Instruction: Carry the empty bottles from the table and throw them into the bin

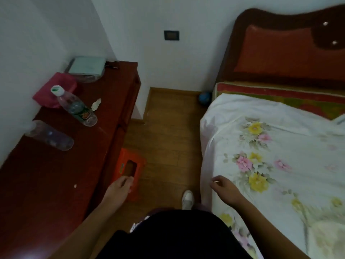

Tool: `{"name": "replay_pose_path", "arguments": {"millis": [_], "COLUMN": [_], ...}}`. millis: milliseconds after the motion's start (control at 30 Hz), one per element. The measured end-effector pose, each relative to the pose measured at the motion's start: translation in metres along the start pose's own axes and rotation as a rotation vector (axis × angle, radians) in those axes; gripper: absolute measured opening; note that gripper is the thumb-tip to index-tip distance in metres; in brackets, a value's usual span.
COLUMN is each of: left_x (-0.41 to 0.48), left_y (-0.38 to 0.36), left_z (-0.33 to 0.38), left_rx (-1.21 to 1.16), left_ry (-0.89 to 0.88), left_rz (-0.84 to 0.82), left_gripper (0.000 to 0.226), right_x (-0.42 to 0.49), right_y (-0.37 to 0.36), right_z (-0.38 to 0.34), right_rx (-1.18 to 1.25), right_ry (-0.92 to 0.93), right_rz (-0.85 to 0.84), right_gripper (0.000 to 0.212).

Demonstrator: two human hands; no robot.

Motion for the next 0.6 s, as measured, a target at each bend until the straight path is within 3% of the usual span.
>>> {"name": "replay_pose_path", "arguments": {"millis": [267,467,600], "left_x": [-0.005,-0.007,-0.002], "left_y": [0.038,0.089,0.138], "left_z": [-0.016,-0.006,-0.005], "left_rx": [-0.25,-0.512,-0.568], "left_ry": [0.084,0.102,0.138], "left_rz": [0.289,0.502,0.708], "left_gripper": [0.017,0.016,0.027], "right_x": [0.103,0.139,0.149], "right_y": [-0.001,-0.035,-0.065], "right_z": [-0.174,-0.288,-0.359], "right_rx": [-0.16,-0.232,-0.229], "right_ry": [0.287,0.5,0.644], "right_rz": [-0.317,-0.394,-0.404], "right_gripper": [0.026,0.039,0.041]}}
Point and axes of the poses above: each hand's wrist, its own x-axis towards the middle knuckle, its own y-axis out of the back of the hand, z = x × y, the point moved 3 cm from there along x, towards the middle knuckle, and after that the axes turned 6 degrees about y, right-handed, at the moved point
